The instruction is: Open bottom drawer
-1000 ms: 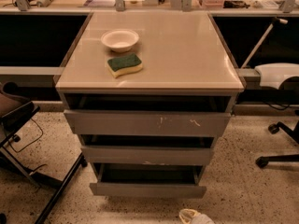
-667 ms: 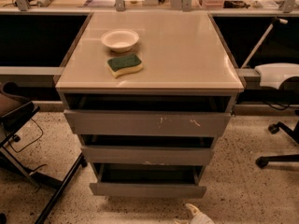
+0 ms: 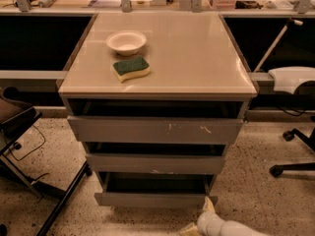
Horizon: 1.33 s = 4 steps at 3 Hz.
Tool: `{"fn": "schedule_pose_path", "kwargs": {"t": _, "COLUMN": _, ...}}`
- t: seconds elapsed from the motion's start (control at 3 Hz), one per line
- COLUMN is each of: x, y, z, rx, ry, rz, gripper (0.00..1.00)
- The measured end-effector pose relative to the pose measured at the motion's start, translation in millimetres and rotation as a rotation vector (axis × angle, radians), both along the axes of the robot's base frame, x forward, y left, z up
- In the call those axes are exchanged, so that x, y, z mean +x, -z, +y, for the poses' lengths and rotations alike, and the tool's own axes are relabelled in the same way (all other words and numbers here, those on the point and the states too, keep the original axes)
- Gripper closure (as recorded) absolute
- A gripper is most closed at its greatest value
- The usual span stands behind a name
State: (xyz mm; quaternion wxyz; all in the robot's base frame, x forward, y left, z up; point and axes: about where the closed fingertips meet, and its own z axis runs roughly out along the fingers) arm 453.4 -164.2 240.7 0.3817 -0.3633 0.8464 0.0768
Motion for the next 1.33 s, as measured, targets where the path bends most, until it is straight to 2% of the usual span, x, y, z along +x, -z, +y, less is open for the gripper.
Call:
{"fn": "schedule_pose_path", "kwargs": {"t": 0.33, "x": 43.1, "y": 8.9, "z": -15.1, "rx": -0.125, "ry": 0.008, "rz": 0.029, "gripper": 0.0}}
{"fn": "schedule_pose_path", "kwargs": {"t": 0.67, "x": 80.6, "y": 29.3, "z": -26.4, "rx": -0.22, "ry": 0.014, "rz": 0.09, "gripper": 0.0}}
{"fn": "schedule_pose_path", "kwargs": {"t": 1.0, "x": 90.1, "y": 34.3, "z": 2.0, "rx": -0.24, "ry": -0.047, "rz": 0.098, "gripper": 0.0}}
{"fn": "schedule_pose_path", "kwargs": {"t": 1.33, "x": 90.3, "y": 33.6, "z": -3.0, "rx": -0.19, "ry": -0.053, "rz": 0.091, "gripper": 0.0}}
